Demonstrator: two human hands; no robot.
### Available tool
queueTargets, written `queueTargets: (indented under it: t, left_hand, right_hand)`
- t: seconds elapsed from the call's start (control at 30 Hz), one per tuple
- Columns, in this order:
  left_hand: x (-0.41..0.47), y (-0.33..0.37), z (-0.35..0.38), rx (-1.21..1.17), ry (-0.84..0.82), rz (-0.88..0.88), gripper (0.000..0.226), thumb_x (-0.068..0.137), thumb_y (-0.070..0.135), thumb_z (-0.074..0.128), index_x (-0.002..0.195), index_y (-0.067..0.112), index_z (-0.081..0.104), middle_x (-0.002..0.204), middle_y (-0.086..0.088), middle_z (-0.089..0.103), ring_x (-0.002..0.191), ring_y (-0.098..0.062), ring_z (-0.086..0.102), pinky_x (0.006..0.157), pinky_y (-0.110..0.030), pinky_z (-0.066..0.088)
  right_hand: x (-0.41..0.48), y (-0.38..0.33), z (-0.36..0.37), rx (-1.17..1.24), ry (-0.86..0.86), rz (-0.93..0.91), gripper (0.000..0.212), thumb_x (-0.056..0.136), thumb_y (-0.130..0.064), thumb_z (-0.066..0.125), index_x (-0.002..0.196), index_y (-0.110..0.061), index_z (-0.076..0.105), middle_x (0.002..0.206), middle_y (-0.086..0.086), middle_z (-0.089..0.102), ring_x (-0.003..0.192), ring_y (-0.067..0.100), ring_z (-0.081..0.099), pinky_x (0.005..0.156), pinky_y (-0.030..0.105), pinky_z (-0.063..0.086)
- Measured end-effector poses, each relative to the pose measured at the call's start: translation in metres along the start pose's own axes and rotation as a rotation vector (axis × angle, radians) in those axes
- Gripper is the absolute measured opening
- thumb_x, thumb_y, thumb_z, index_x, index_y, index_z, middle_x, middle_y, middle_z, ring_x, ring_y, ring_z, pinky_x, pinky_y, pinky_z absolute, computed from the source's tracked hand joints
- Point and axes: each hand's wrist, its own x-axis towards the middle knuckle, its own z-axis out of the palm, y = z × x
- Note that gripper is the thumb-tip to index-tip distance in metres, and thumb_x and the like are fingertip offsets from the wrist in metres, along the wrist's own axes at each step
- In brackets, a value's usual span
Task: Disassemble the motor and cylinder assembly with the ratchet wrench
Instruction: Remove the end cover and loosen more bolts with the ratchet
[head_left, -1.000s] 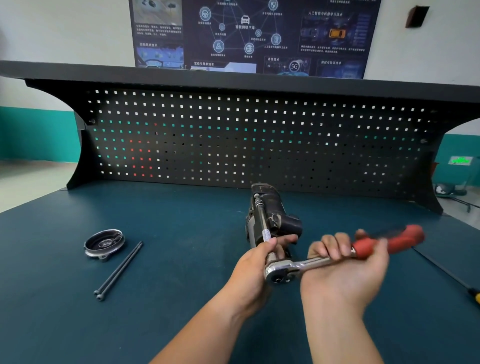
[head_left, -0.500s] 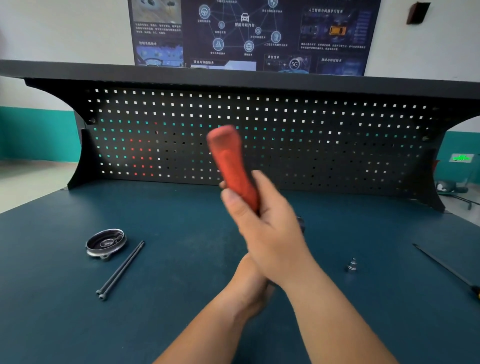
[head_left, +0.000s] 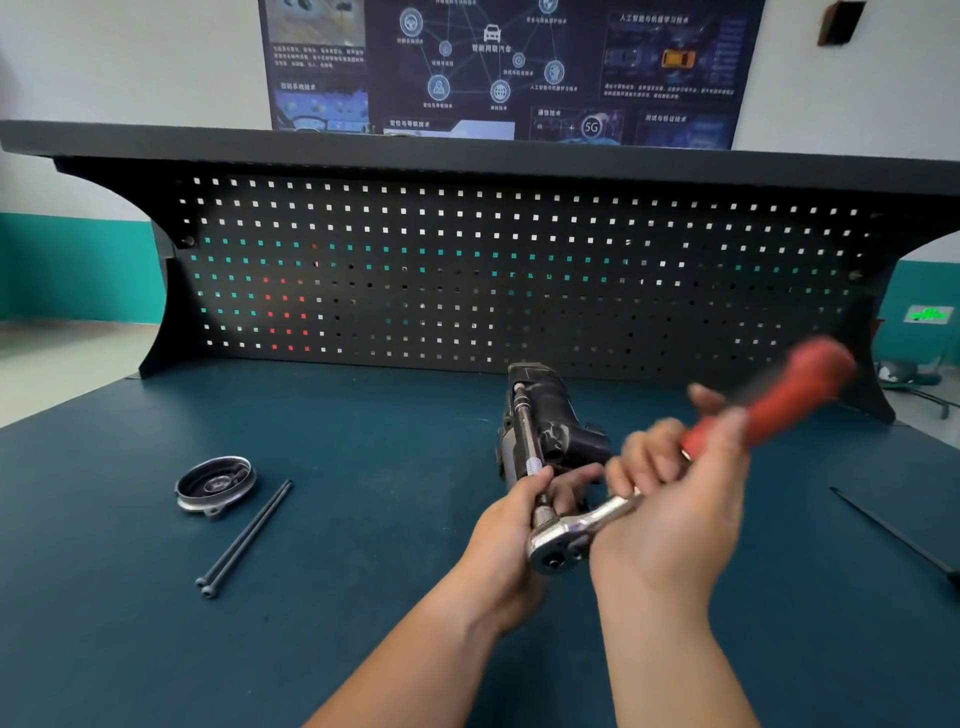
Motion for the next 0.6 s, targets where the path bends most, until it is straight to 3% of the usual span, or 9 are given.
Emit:
queueTargets:
  t: [0.07,0.17,0.27,0.33,0.4,0.47,0.53,0.6]
  left_hand:
    - [-0.001,0.002,0.001,0.027,-0.08,0.002,0.03,0.096,0.028,0.039,0.081,0.005,0.052,0.11,-0.001,0.071,0.106,-0.01,0.06,0.097,-0.03,0.041]
    - [0.004,-0.003,-0.002,0.075,-0.065,0.003,0.038,0.099,0.026,0.035,0.069,0.007,0.05,0.104,0.001,0.067,0.09,-0.008,0.055,0.076,-0.025,0.042]
    - [0.002,-0.003,0.0,0.115,-0.032,0.02,0.04,0.098,0.032,0.038,0.077,0.004,0.059,0.097,-0.002,0.066,0.098,-0.018,0.054,0.082,-0.029,0.042]
    - [0.001,0.0,-0.001,0.144,-0.032,0.051,0.046,0.094,0.038,0.043,0.065,0.014,0.068,0.1,-0.008,0.065,0.093,-0.02,0.057,0.084,-0.031,0.04]
    - [0.0,0.006,-0.002,0.193,-0.024,0.083,0.041,0.082,0.044,0.051,0.055,0.019,0.07,0.09,-0.006,0.069,0.079,-0.016,0.061,0.076,-0.028,0.043]
    - [0.0,0.008,-0.004,0.243,-0.006,0.107,0.035,0.075,0.046,0.055,0.058,0.022,0.073,0.076,-0.001,0.07,0.068,-0.011,0.062,0.068,-0.024,0.045]
    - [0.001,0.009,-0.005,0.299,0.004,0.124,0.039,0.087,0.04,0.053,0.056,0.024,0.071,0.065,0.004,0.067,0.058,-0.007,0.059,0.058,-0.019,0.044]
    - [0.003,0.008,-0.006,0.344,0.042,0.159,0.039,0.094,0.033,0.05,0.061,0.021,0.069,0.066,0.005,0.065,0.06,-0.007,0.057,0.056,-0.017,0.044]
  right_hand:
    - [0.005,0.0,-0.01,0.159,0.238,0.096,0.028,0.1,-0.041,0.039,0.082,-0.026,0.055,0.05,-0.01,0.026,0.042,0.005,0.023,0.039,0.017,0.023]
    - [0.006,-0.001,-0.018,0.202,0.342,0.13,0.03,0.1,-0.043,0.038,0.079,-0.026,0.053,0.048,-0.01,0.027,0.041,0.006,0.024,0.039,0.018,0.022]
    - [0.005,-0.003,-0.01,0.127,0.24,0.045,0.026,0.1,-0.039,0.037,0.084,-0.025,0.052,0.049,-0.01,0.027,0.041,0.006,0.024,0.039,0.018,0.023]
    - [0.003,-0.006,0.0,0.062,0.145,-0.016,0.023,0.1,-0.035,0.037,0.086,-0.024,0.051,0.049,-0.011,0.027,0.041,0.005,0.025,0.039,0.018,0.025]
    - [0.002,-0.007,0.01,0.009,0.035,-0.059,0.019,0.096,-0.034,0.039,0.086,-0.024,0.052,0.049,-0.012,0.028,0.041,0.005,0.025,0.039,0.017,0.026]
    - [0.001,-0.006,0.016,-0.029,-0.063,-0.074,0.016,0.09,-0.034,0.041,0.086,-0.023,0.053,0.05,-0.012,0.029,0.041,0.005,0.025,0.04,0.017,0.027]
    - [0.0,-0.005,0.019,-0.084,-0.148,-0.082,0.016,0.089,-0.033,0.042,0.086,-0.023,0.054,0.05,-0.012,0.031,0.042,0.004,0.026,0.04,0.017,0.026]
    - [-0.001,-0.004,0.021,-0.144,-0.225,-0.09,0.015,0.089,-0.031,0.042,0.086,-0.023,0.054,0.049,-0.014,0.033,0.042,0.003,0.027,0.04,0.016,0.026]
